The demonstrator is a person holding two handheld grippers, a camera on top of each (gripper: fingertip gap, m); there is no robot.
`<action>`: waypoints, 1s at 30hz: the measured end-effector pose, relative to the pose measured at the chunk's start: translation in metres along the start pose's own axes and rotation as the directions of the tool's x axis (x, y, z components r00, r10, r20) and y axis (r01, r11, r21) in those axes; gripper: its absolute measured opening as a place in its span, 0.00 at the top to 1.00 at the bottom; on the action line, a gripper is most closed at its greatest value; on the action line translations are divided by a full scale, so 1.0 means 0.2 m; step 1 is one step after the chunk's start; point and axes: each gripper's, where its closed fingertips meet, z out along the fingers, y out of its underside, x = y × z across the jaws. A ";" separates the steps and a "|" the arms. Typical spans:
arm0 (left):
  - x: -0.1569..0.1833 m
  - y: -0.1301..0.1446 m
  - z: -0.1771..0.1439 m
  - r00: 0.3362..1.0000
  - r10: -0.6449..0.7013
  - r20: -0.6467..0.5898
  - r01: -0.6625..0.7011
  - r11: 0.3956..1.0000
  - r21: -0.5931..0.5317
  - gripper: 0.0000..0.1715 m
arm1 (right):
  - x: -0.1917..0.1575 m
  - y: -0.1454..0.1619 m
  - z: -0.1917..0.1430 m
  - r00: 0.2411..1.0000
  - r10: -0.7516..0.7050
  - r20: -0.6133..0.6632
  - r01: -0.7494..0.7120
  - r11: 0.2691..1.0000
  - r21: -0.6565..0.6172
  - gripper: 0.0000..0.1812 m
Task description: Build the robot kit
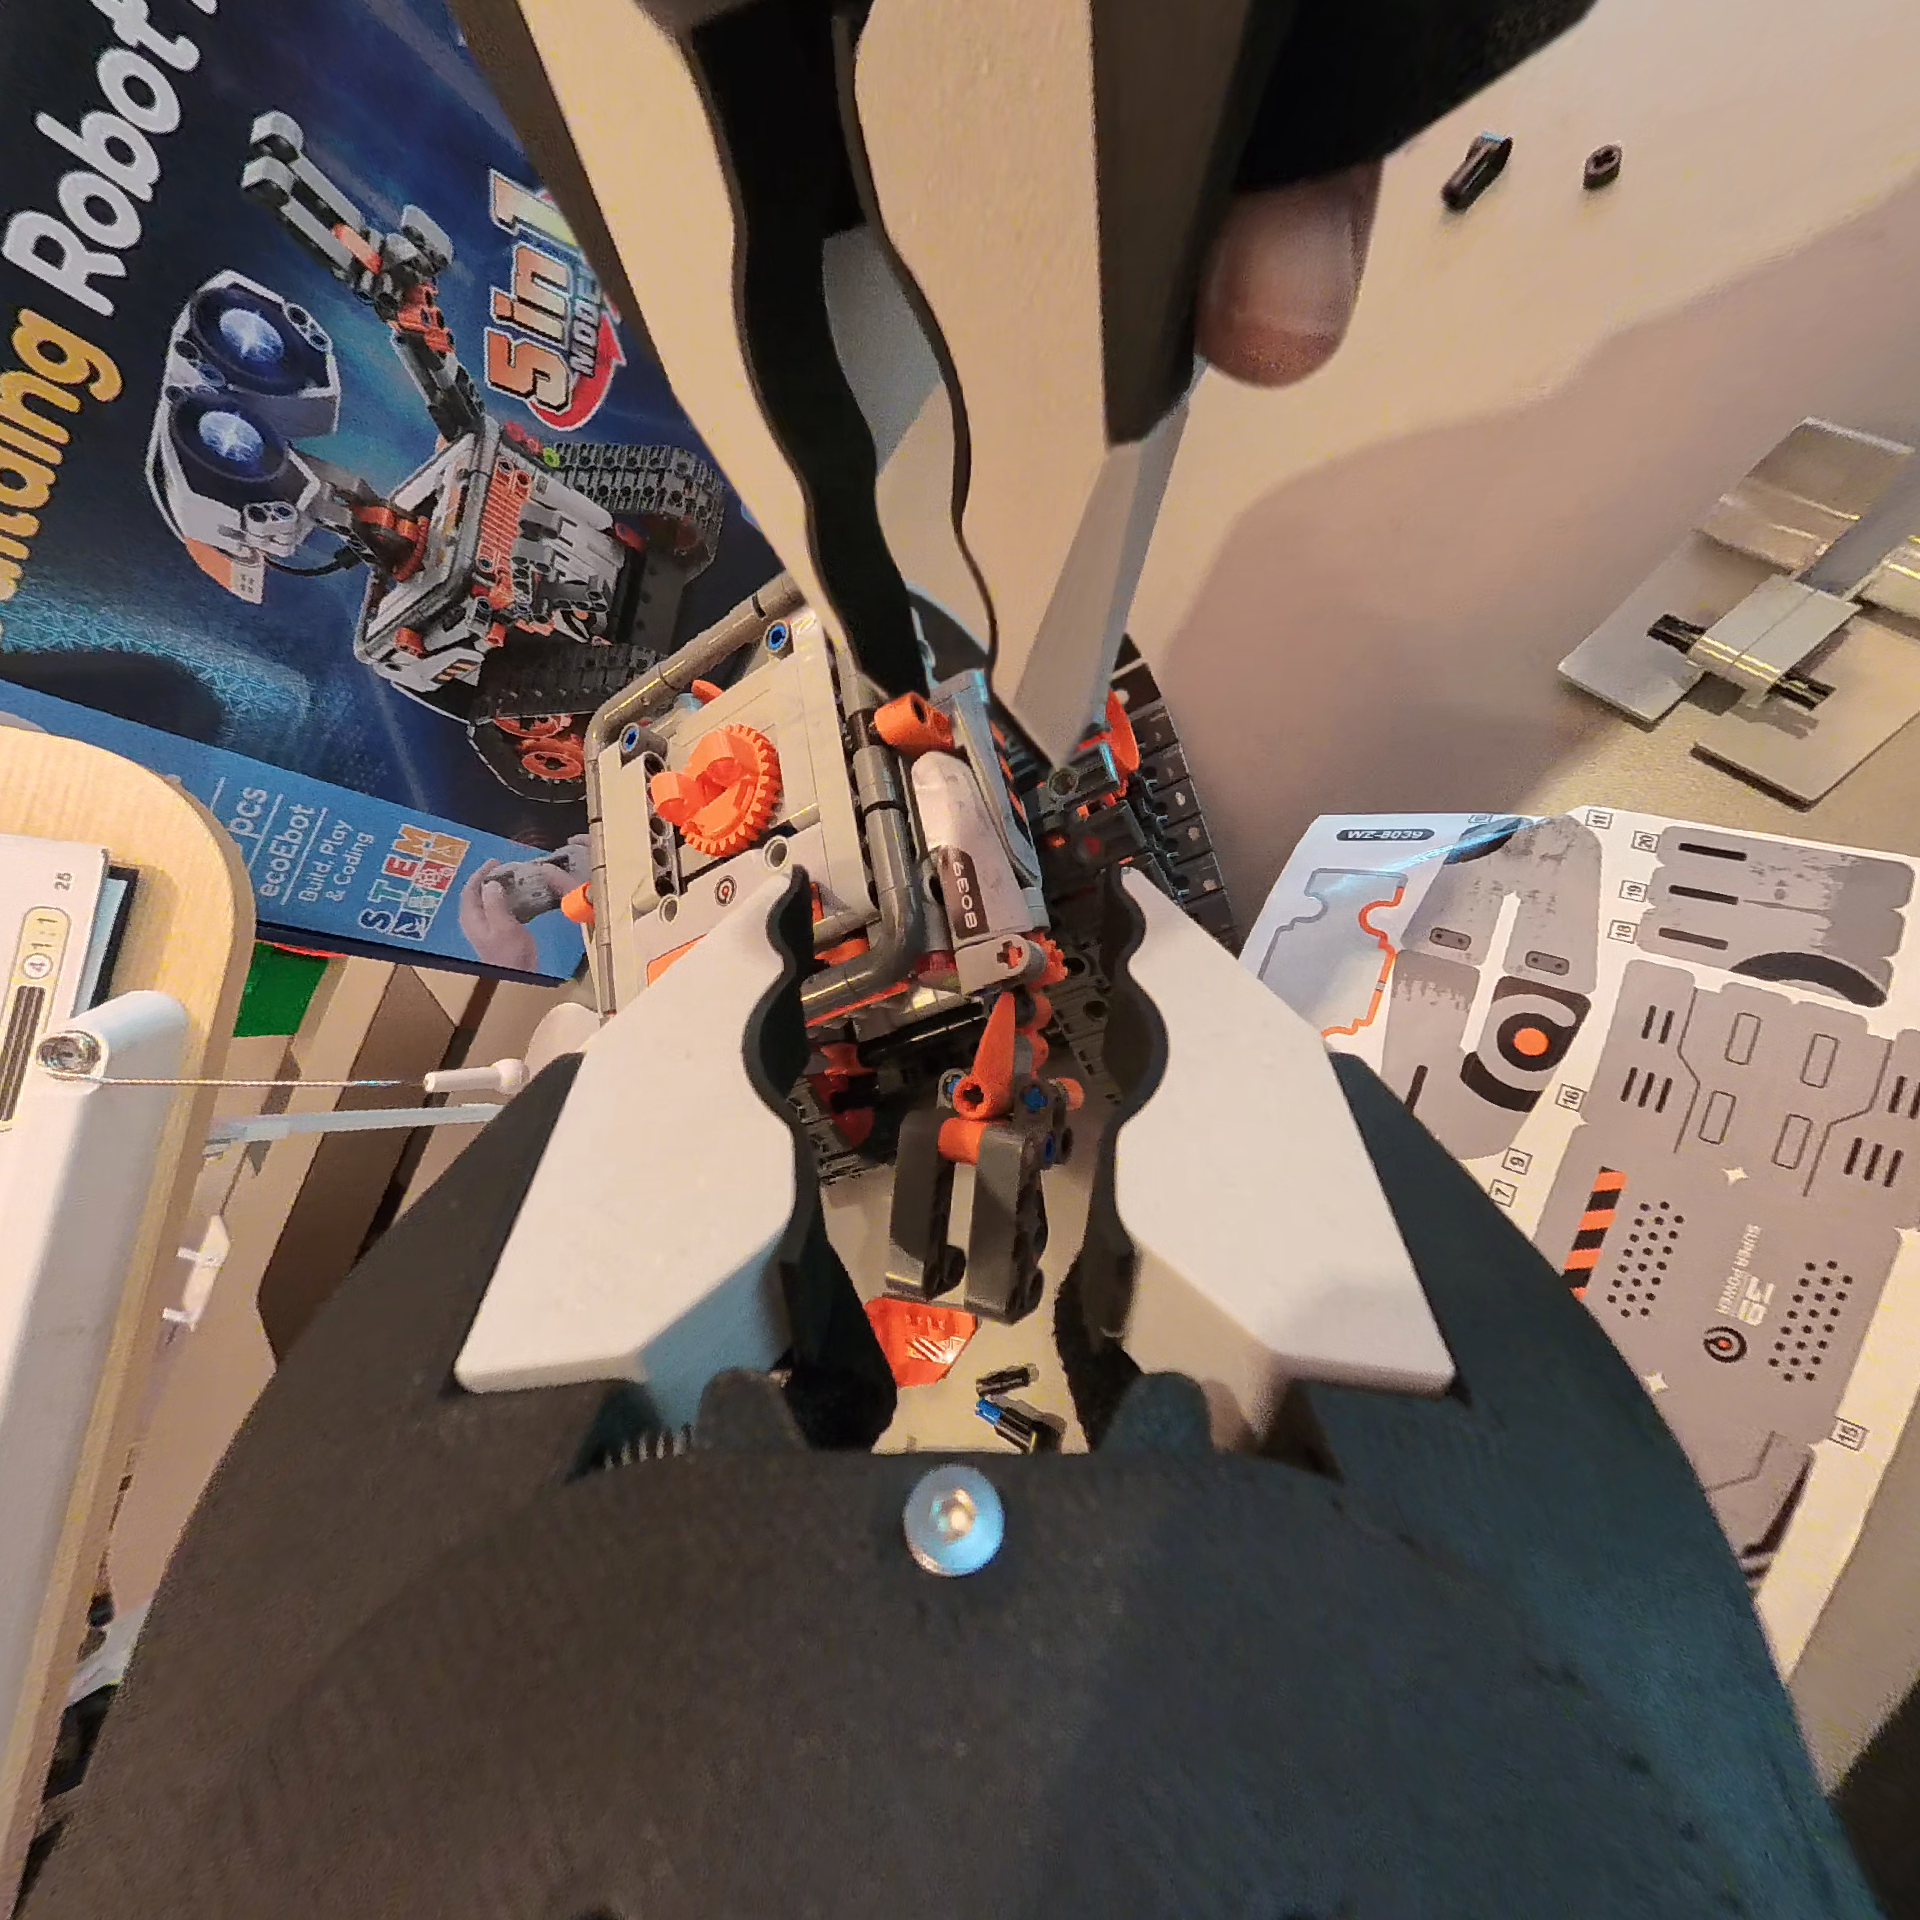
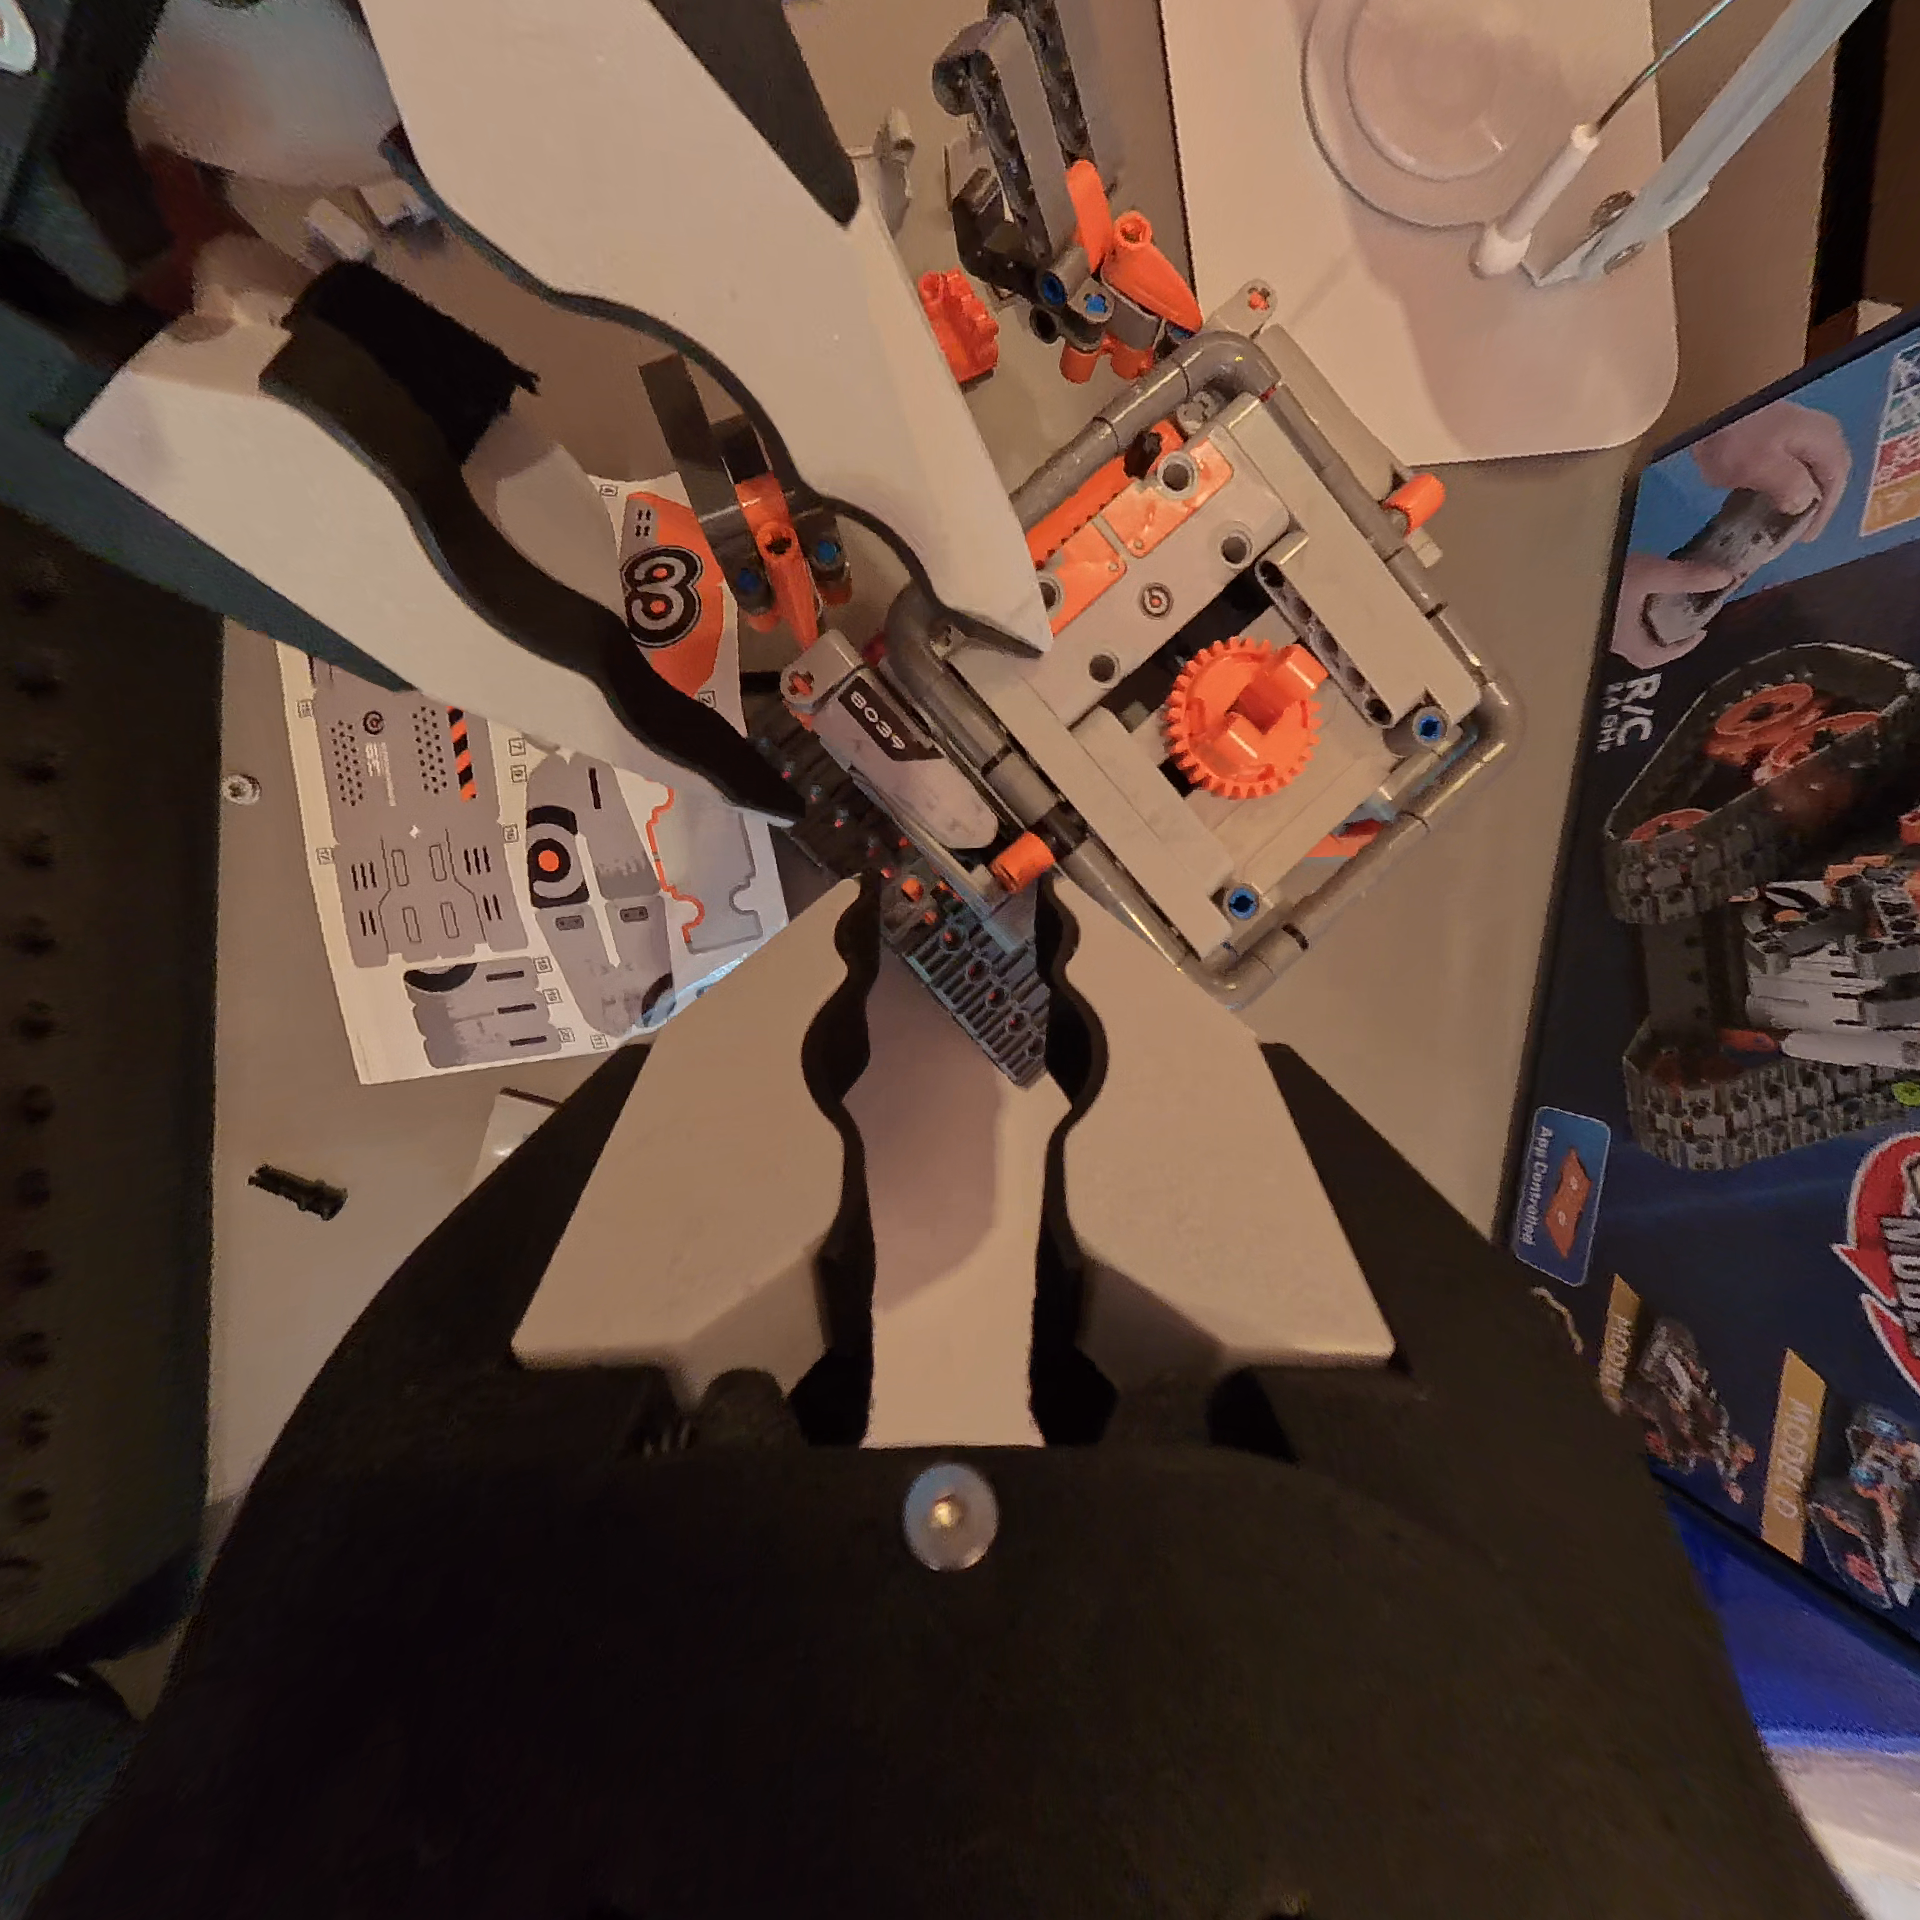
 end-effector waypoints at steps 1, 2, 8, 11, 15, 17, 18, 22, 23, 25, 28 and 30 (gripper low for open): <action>0.00 0.00 0.00 1.000 0.003 0.005 -0.003 1.000 -0.001 0.69 | 0.00 0.00 0.01 1.000 0.011 -0.004 -0.011 1.000 -0.009 0.86; 0.00 0.00 0.00 1.000 0.005 0.009 -0.005 1.000 0.000 0.69 | 0.02 0.00 0.01 0.999 0.028 -0.016 -0.028 1.000 -0.012 0.88; -0.02 0.02 0.01 0.999 0.012 0.029 -0.012 1.000 -0.010 0.68 | 0.06 -0.01 0.02 0.992 0.121 -0.034 -0.121 0.993 0.002 0.93; -0.02 0.02 0.02 1.000 0.004 0.027 -0.003 1.000 -0.001 0.68 | 0.10 0.02 0.00 0.989 0.121 -0.079 -0.123 0.992 -0.015 0.96; -0.04 0.02 0.00 1.000 -0.011 0.013 0.011 1.000 0.008 0.71 | 0.08 0.02 -0.07 0.994 0.100 -0.043 -0.099 0.995 0.027 0.95; -0.04 0.03 0.00 1.000 -0.006 0.005 0.006 1.000 0.012 0.70 | 0.05 0.01 -0.06 0.995 0.098 -0.007 -0.098 0.994 0.041 0.90; -0.04 0.03 0.00 1.000 -0.001 0.006 0.001 1.000 0.010 0.70 | 0.05 0.00 -0.04 0.995 0.101 -0.004 -0.101 0.994 0.037 0.89; -0.03 0.03 0.00 1.000 0.009 0.012 -0.009 1.000 0.013 0.70 | 0.09 0.00 0.02 0.989 0.148 0.003 -0.148 0.988 0.050 0.91; -0.03 0.03 0.00 1.000 0.005 0.008 -0.005 1.000 0.019 0.70 | 0.09 0.01 0.02 0.987 0.159 0.010 -0.159 0.986 0.053 0.93; -0.03 0.03 0.00 1.000 0.006 0.006 -0.007 1.000 0.022 0.70 | 0.16 0.08 -0.01 0.984 0.164 -0.075 -0.165 0.986 -0.002 1.00; -0.03 0.03 0.00 1.000 0.004 0.001 -0.004 1.000 0.030 0.71 | 0.13 0.07 -0.06 0.988 0.143 -0.053 -0.142 0.990 0.026 0.98; -0.03 0.03 -0.01 1.000 0.001 -0.007 -0.001 0.999 0.037 0.71 | 0.14 0.05 -0.09 0.989 0.120 -0.090 -0.118 0.993 0.031 0.98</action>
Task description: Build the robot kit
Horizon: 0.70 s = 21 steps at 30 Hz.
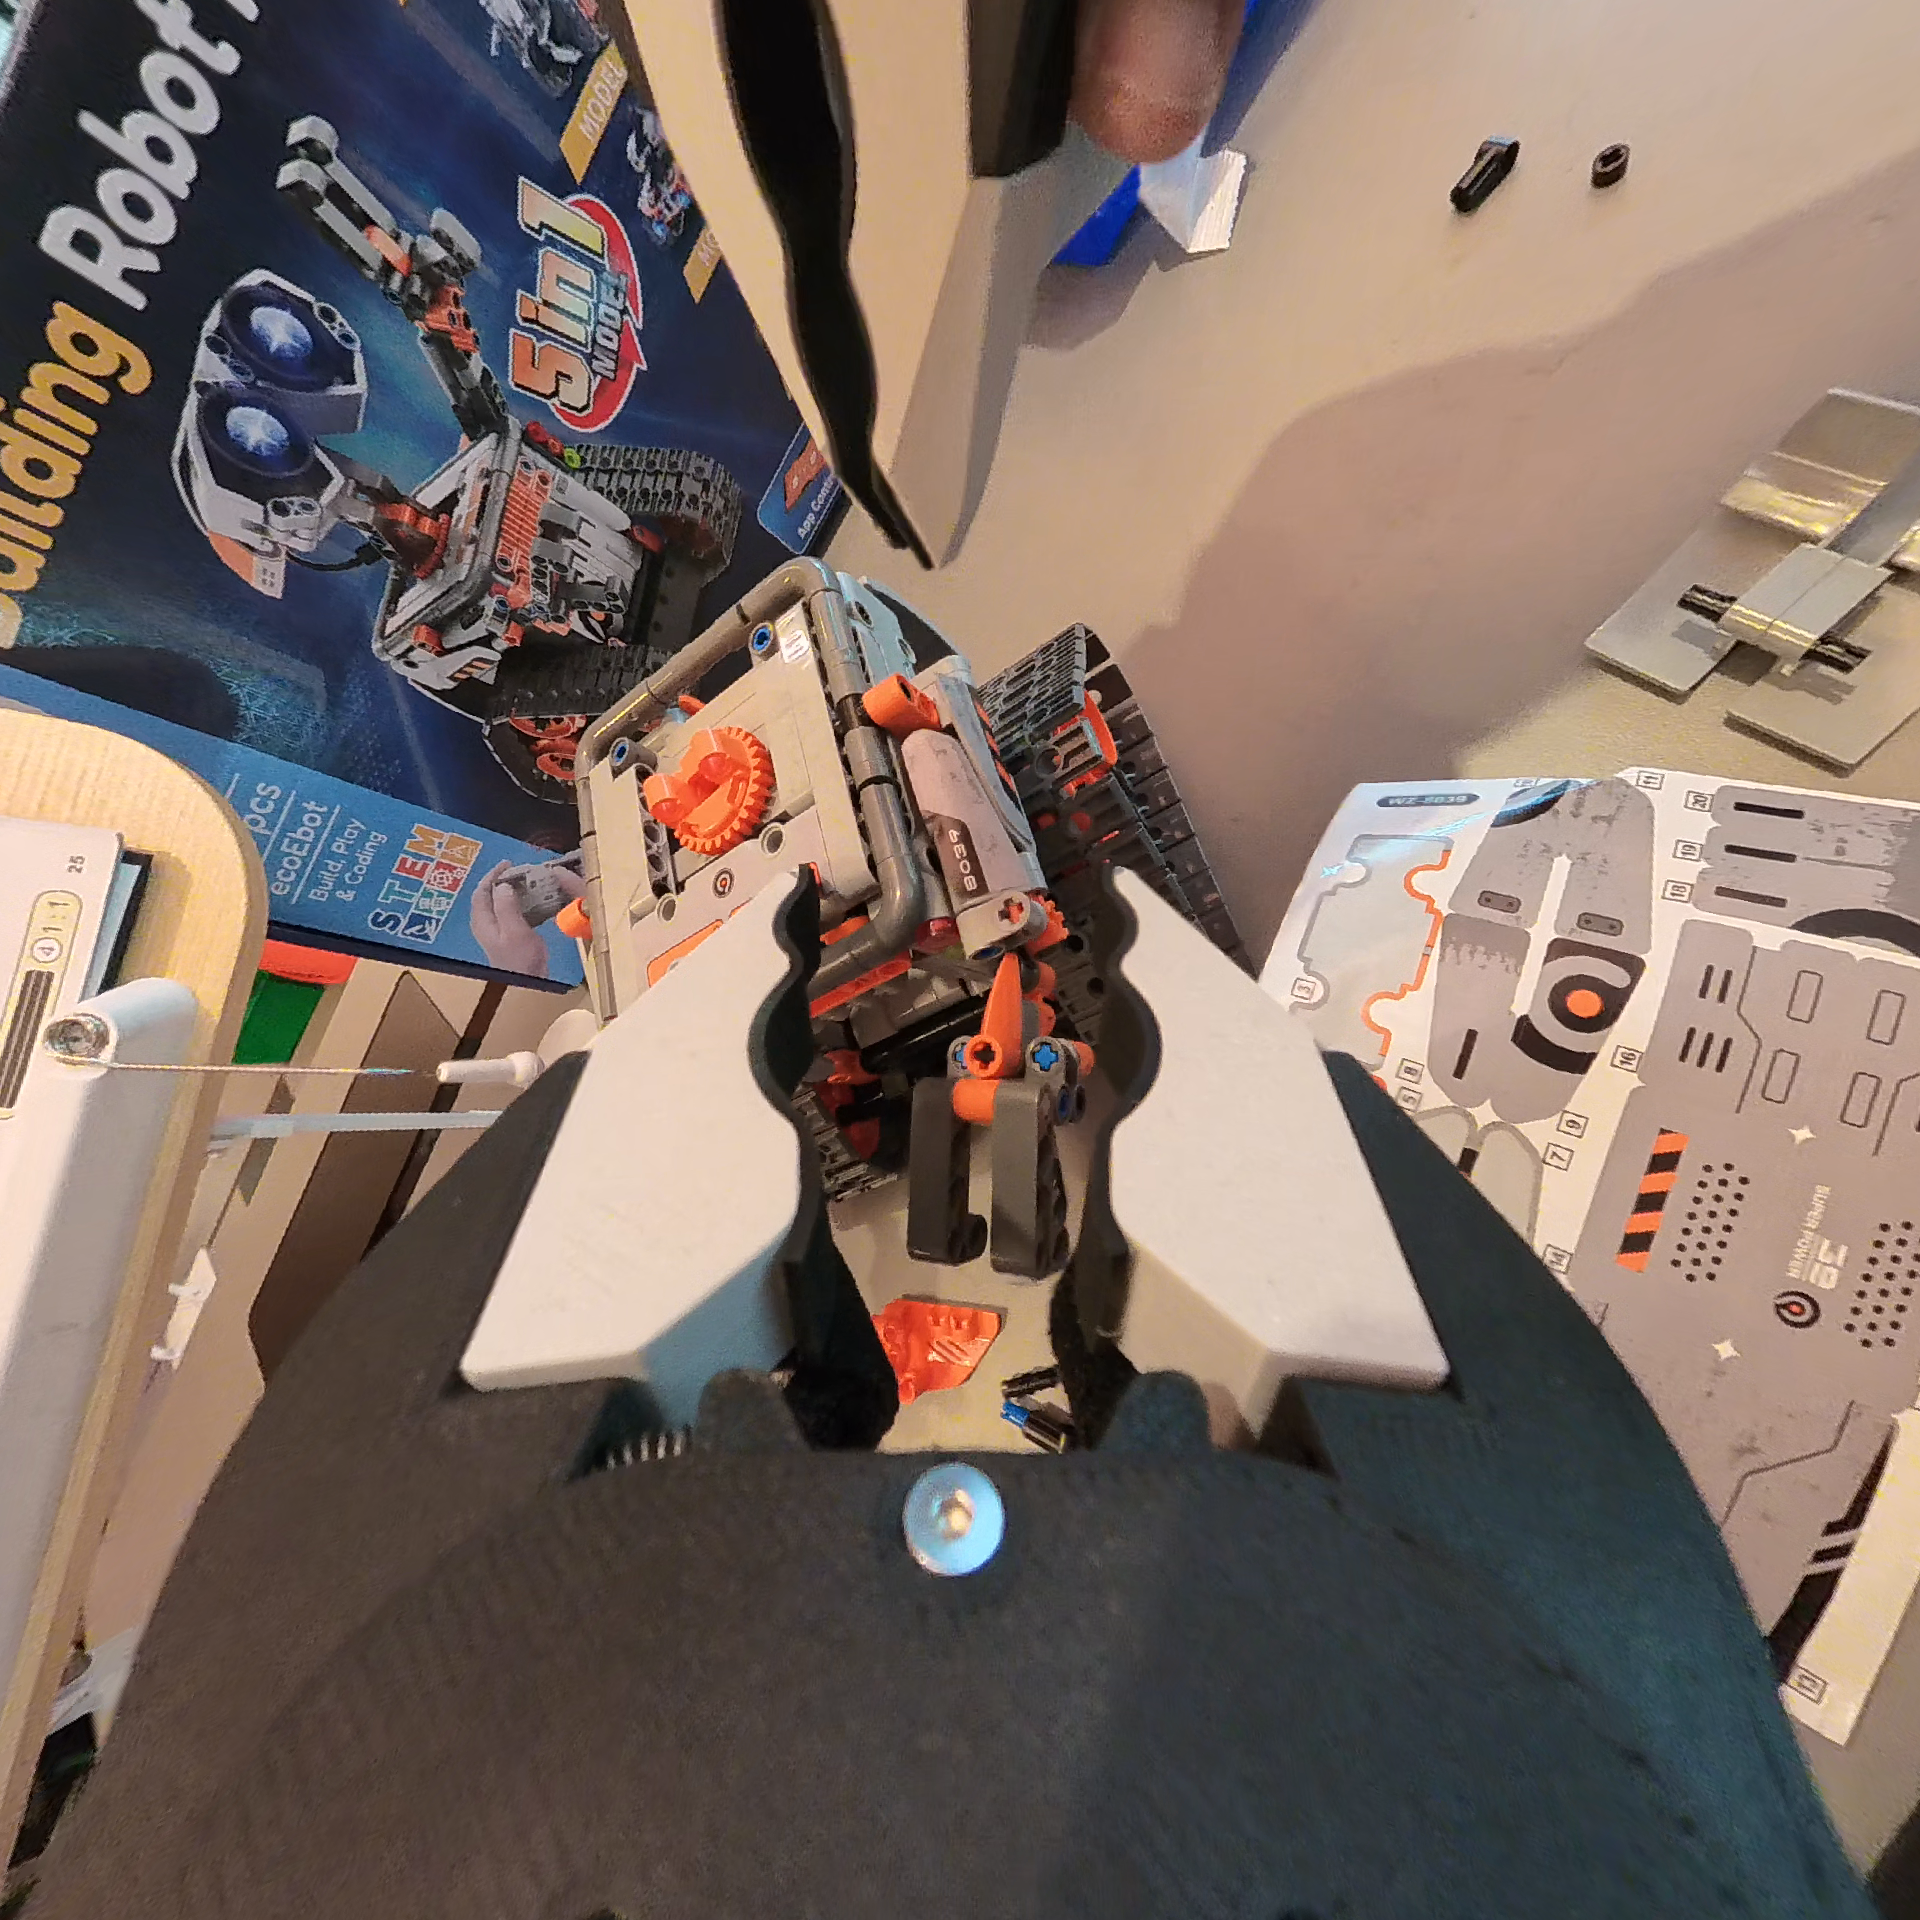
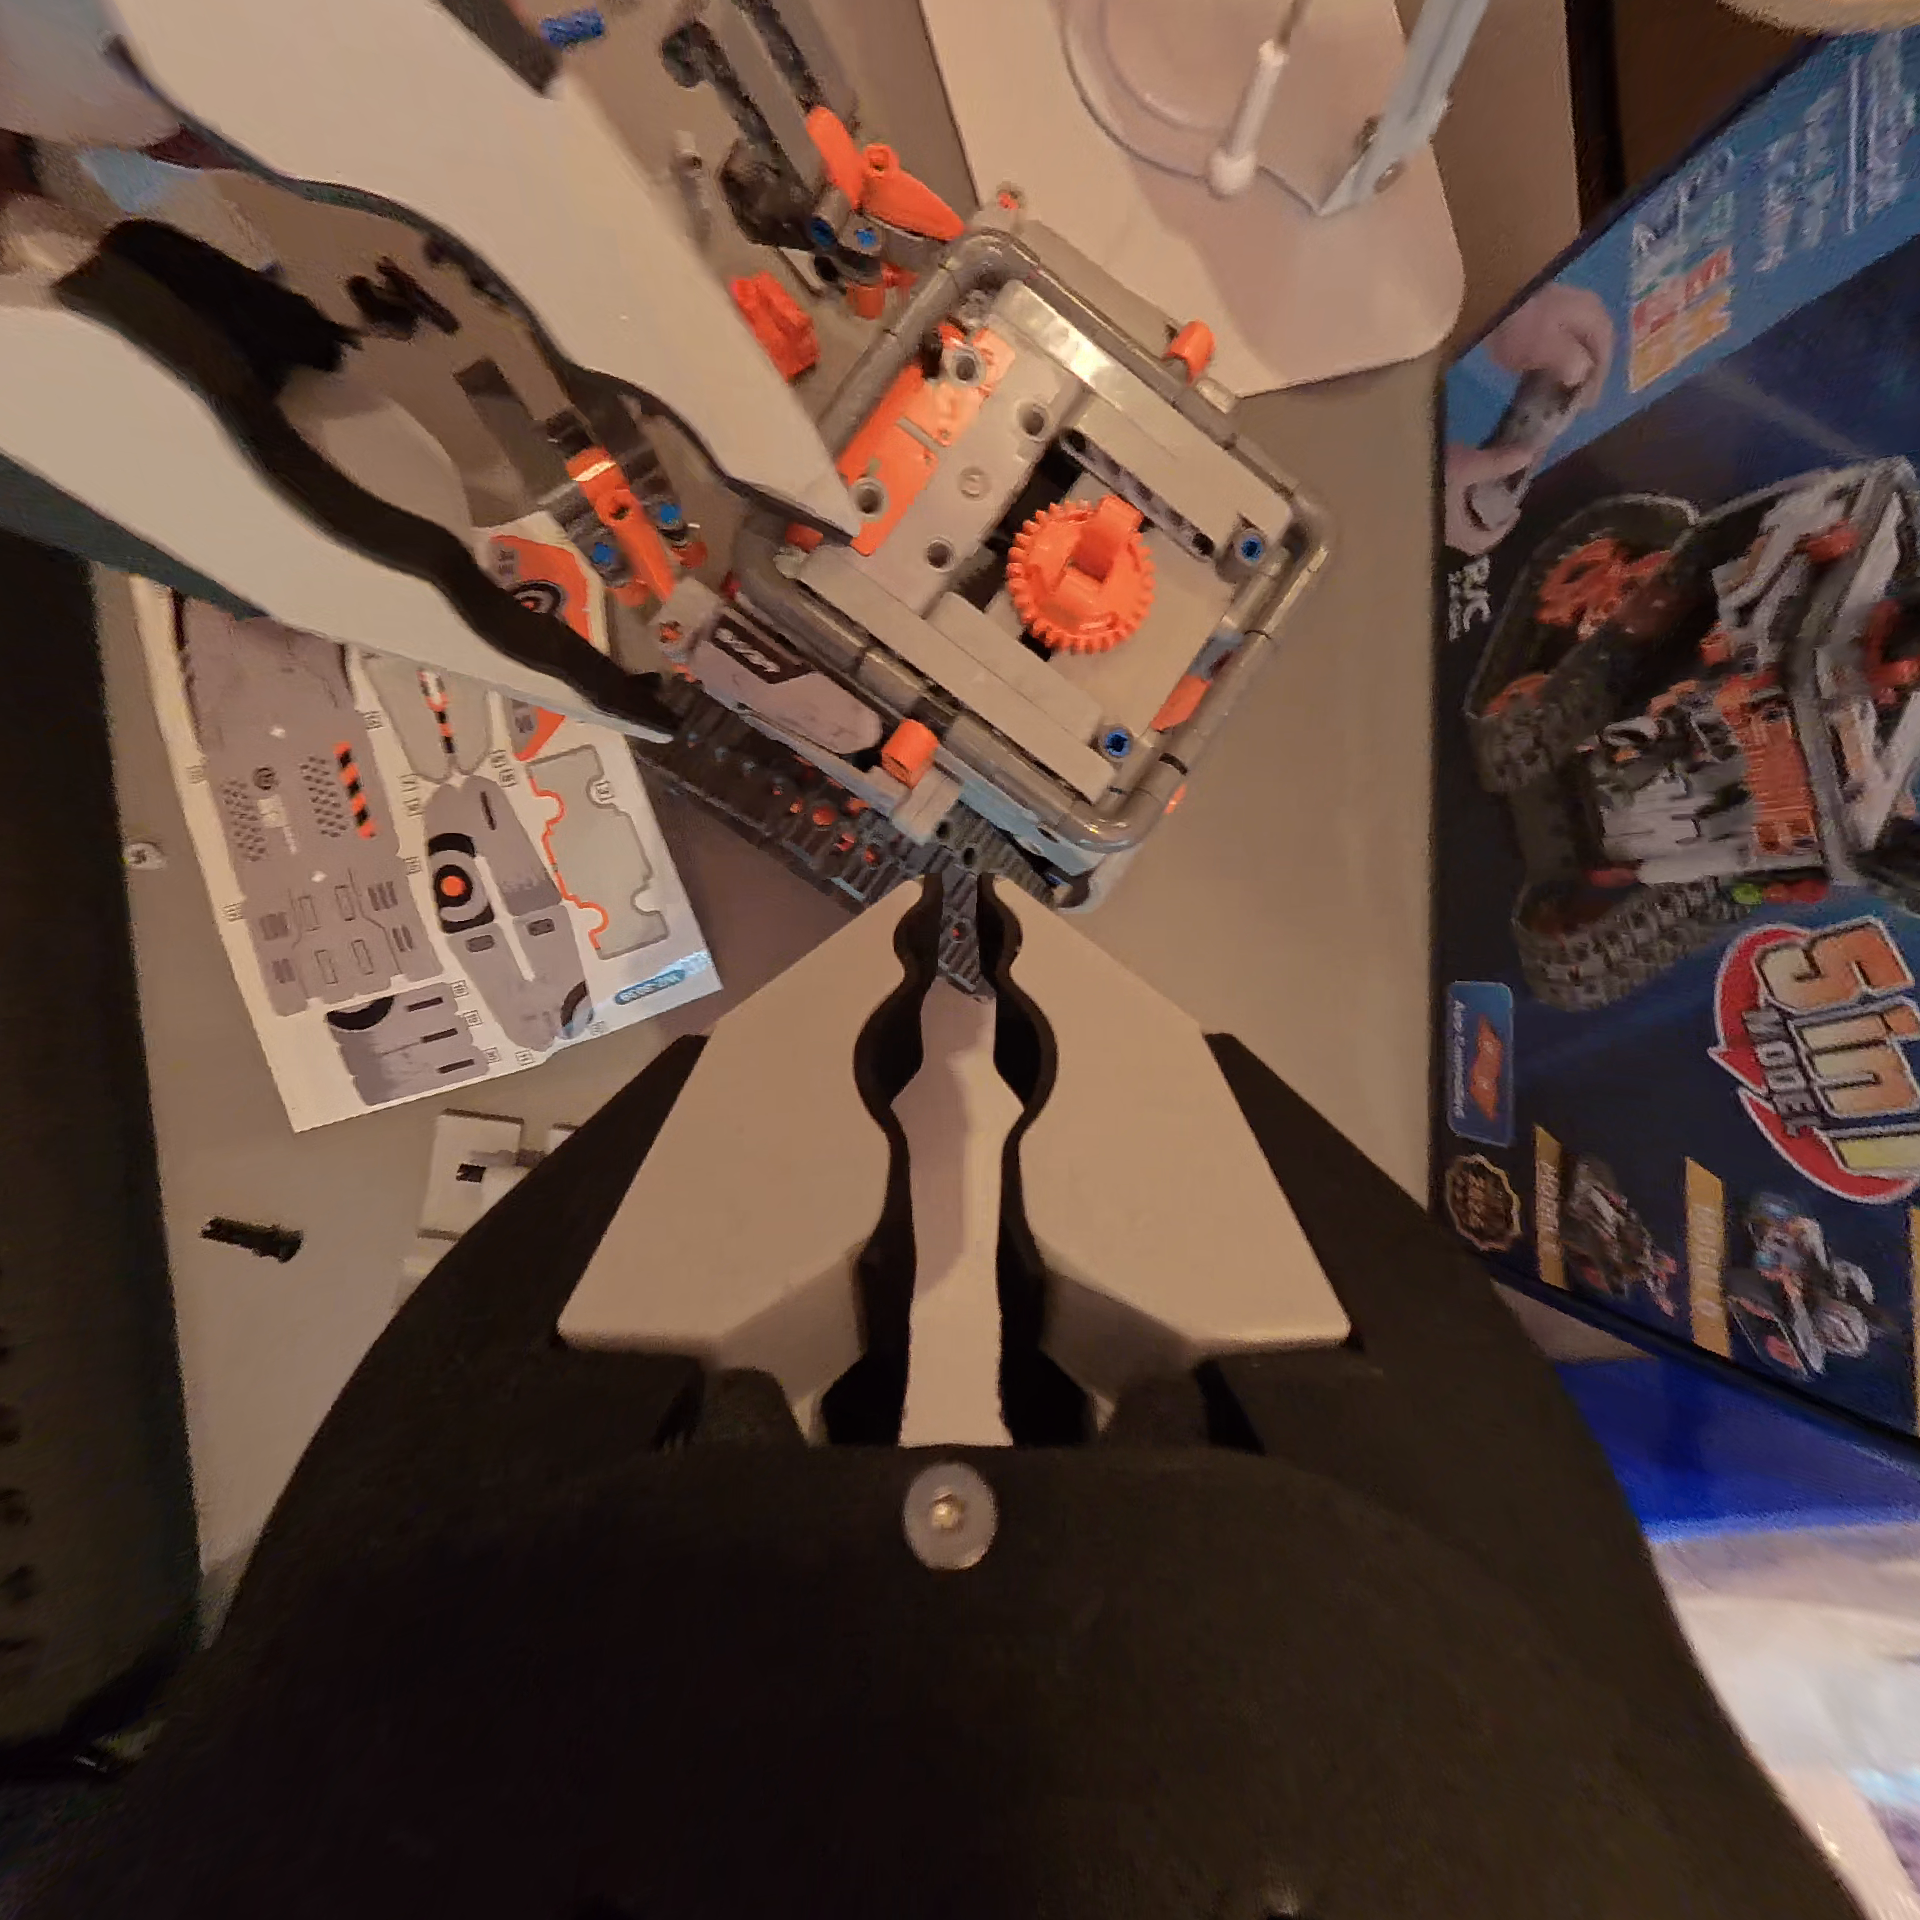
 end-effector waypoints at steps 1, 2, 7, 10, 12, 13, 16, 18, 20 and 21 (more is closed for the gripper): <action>0.00 0.00 0.00 1.000 -0.004 -0.006 0.004 1.000 0.002 0.70 | -0.03 -0.01 0.00 1.000 -0.007 0.023 0.007 1.000 0.017 0.96; 0.01 0.00 -0.01 1.000 -0.003 -0.010 0.003 1.000 0.005 0.70 | -0.05 -0.02 0.00 0.999 0.000 0.039 -0.001 0.999 0.037 0.93; 0.01 0.00 -0.01 1.000 -0.011 -0.018 0.012 0.999 0.037 0.69 | -0.08 0.00 0.12 0.996 0.086 0.033 -0.089 0.992 0.094 0.80; 0.01 0.01 -0.01 1.000 -0.005 -0.019 0.006 0.999 0.049 0.68 | -0.10 -0.04 0.15 0.991 0.133 0.019 -0.134 0.983 0.125 0.80; 0.01 0.01 -0.01 1.000 0.002 -0.017 -0.001 0.999 0.053 0.69 | -0.10 -0.04 0.16 0.986 0.165 0.015 -0.166 0.978 0.128 0.80; 0.01 0.01 -0.01 1.000 0.002 -0.018 -0.001 0.998 0.056 0.70 | -0.10 -0.05 0.16 0.983 0.186 0.010 -0.185 0.973 0.134 0.80; 0.01 0.01 -0.01 1.000 0.004 -0.021 -0.003 0.998 0.067 0.69 | -0.10 -0.05 0.16 0.972 0.235 -0.004 -0.232 0.962 0.142 0.80; 0.01 0.01 -0.01 1.000 0.023 -0.015 -0.022 0.997 0.068 0.69 | -0.10 -0.06 0.16 0.966 0.257 -0.026 -0.250 0.957 0.148 0.80; 0.01 0.01 -0.01 1.000 0.025 -0.017 -0.023 0.997 0.078 0.69 | -0.10 -0.05 0.16 0.959 0.278 -0.048 -0.268 0.951 0.157 0.79; 0.01 0.01 -0.01 1.000 0.021 -0.019 -0.019 0.996 0.082 0.69 | -0.10 -0.05 0.16 0.954 0.294 -0.053 -0.281 0.945 0.167 0.80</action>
